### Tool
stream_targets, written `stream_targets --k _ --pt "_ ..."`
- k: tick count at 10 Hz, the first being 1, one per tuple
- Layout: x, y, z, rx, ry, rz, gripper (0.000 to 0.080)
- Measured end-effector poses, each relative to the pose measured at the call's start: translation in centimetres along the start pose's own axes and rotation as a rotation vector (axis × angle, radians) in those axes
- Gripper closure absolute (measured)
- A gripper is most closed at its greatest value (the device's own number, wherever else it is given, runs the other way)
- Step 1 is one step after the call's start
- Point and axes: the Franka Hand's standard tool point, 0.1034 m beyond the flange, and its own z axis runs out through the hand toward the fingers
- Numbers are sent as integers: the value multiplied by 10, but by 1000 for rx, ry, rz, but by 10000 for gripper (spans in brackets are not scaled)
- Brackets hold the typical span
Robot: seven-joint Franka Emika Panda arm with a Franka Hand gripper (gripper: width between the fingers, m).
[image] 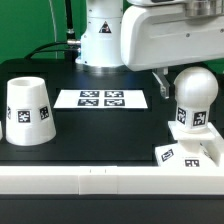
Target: Assemble lamp
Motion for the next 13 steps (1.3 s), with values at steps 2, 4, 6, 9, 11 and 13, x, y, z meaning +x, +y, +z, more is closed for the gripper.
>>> stream_targets --k 2,4,6,9,11,13 --pt "0 2 0 -3 0 -165 101" --pt "-1 4 1 -6 -2 -300 101" --pt "-1 4 1 -15 -8 -451 101" --pt "0 1 3 -38 -21 -739 101" --pt "0 1 4 -47 -32 -889 101" --pt "0 1 4 -53 -43 -1003 101"
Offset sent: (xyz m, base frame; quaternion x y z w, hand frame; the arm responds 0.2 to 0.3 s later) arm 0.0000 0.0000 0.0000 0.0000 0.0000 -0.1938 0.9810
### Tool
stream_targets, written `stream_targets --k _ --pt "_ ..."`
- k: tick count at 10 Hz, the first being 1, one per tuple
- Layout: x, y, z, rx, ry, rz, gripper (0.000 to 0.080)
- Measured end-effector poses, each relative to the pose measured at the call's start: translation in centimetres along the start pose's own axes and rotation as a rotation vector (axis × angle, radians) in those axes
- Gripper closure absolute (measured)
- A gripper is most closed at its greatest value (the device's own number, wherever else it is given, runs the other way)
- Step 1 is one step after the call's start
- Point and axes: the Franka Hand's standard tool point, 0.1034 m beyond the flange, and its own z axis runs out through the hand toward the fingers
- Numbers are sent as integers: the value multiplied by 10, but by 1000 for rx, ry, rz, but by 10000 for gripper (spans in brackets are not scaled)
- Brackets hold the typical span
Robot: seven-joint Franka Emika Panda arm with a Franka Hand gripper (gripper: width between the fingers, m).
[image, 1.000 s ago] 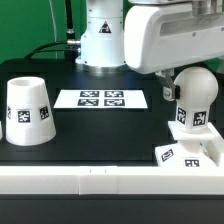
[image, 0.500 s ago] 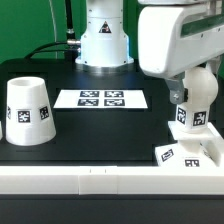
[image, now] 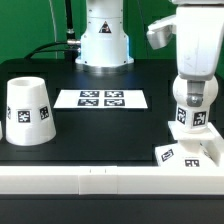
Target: Assemble lamp
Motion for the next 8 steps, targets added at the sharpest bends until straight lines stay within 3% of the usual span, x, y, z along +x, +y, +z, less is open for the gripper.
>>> stream_targets --k 6,7,8 --pt "-4 1 5 -9 -41 -358 101" --pt "-4 0 6 -7 -42 -346 224" --pt "-4 1 6 -8 -42 -345 224"
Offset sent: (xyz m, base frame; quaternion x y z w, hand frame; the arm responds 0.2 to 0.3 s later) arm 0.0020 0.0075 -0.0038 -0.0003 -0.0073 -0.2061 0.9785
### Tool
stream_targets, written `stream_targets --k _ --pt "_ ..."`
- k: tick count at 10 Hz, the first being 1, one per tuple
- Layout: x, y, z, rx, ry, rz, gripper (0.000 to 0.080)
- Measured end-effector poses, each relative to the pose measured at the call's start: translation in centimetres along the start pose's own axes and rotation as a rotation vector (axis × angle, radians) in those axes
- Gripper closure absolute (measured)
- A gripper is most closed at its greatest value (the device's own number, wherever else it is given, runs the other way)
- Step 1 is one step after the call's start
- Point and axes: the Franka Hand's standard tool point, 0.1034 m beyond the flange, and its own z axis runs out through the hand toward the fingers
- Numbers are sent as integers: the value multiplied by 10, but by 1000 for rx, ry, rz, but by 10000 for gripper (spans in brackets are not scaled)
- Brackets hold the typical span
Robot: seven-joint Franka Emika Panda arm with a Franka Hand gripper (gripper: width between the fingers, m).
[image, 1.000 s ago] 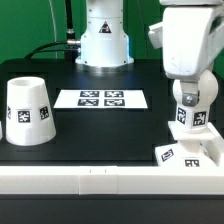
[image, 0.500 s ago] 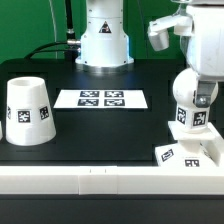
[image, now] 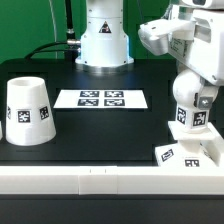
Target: Assemble lamp
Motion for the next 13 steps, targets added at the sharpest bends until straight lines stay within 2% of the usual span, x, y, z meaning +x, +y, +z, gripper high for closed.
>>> stream_targets --k 5,7,13 --pt "-1 0 0 3 4 91 225" --pt "-2 0 0 4 7 261 223" --pt "-5 1 0 31 57 851 223"
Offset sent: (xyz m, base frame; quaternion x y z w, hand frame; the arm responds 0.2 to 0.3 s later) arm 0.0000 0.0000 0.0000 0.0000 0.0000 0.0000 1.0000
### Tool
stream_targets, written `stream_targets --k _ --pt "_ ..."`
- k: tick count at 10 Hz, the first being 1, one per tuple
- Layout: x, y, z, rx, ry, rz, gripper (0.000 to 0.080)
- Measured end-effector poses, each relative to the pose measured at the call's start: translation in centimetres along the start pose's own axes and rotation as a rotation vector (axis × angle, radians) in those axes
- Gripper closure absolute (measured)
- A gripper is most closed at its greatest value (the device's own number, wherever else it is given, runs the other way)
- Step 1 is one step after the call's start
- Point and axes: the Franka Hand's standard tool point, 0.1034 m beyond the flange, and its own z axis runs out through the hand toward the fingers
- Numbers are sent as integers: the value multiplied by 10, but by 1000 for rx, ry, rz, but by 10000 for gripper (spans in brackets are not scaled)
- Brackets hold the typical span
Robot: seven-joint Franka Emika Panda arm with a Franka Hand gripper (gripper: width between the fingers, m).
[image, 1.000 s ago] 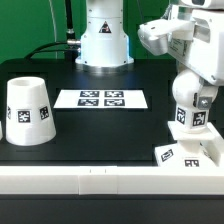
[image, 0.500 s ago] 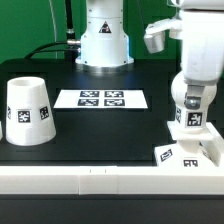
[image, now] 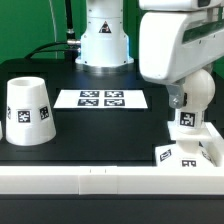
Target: Assemble lamp
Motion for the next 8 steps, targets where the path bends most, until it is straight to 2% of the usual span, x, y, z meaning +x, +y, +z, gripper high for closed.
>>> stream_targets --k 4,8 --pt "1 0 0 10 7 262 223" --pt "1 -1 -1 9 6 540 223"
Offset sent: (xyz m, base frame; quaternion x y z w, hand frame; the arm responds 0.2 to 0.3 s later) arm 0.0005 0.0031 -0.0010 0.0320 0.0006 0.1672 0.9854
